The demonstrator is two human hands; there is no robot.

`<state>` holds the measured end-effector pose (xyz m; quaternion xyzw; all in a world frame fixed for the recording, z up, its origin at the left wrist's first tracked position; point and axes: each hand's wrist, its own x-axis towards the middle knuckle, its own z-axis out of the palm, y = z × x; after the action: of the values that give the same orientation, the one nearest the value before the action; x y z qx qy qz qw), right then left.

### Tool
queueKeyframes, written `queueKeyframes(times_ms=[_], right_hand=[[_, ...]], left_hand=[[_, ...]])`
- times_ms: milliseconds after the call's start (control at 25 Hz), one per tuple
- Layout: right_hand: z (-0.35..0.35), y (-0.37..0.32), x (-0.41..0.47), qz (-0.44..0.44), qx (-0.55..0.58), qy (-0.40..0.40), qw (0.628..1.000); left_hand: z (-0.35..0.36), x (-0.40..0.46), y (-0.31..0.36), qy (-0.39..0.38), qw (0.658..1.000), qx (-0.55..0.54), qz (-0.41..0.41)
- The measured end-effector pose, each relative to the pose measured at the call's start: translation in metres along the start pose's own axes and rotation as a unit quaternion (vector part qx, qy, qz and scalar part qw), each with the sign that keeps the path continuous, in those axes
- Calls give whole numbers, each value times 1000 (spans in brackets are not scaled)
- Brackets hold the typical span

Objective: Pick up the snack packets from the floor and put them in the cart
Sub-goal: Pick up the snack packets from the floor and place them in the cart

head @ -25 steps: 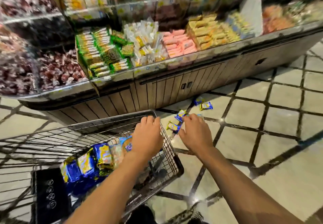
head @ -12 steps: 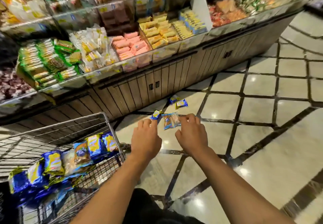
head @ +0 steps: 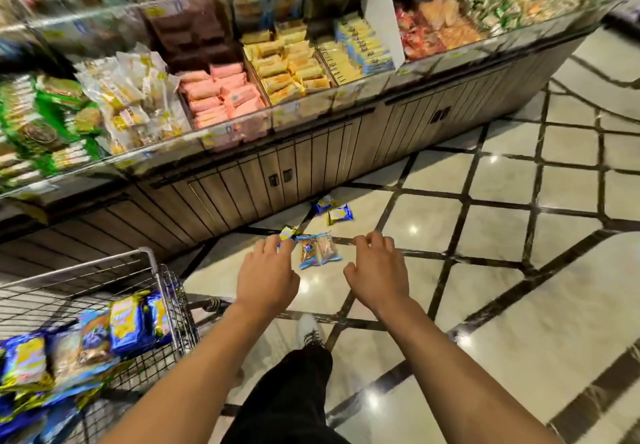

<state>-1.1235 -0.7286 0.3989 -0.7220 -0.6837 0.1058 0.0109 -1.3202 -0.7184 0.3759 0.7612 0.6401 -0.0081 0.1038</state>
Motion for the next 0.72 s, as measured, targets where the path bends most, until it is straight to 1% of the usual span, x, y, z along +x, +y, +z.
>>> queueKeyframes(times_ms=[200,440,600,720], right_hand=[[-2,14,81,-20,-18,-42,999],[-17,26,172,-44,-25,-70,996],[-19,35,224,-55,1,-81,995],[-7,47,266,-70,20,-96,993]], left_hand=[[2,74,3,-37,999,-13,-25],[-11,159,7,-30,998,-28,-43],[-10,199,18,-29,995,-48,-85],[-1,228,26,-42,988,-78,-129]])
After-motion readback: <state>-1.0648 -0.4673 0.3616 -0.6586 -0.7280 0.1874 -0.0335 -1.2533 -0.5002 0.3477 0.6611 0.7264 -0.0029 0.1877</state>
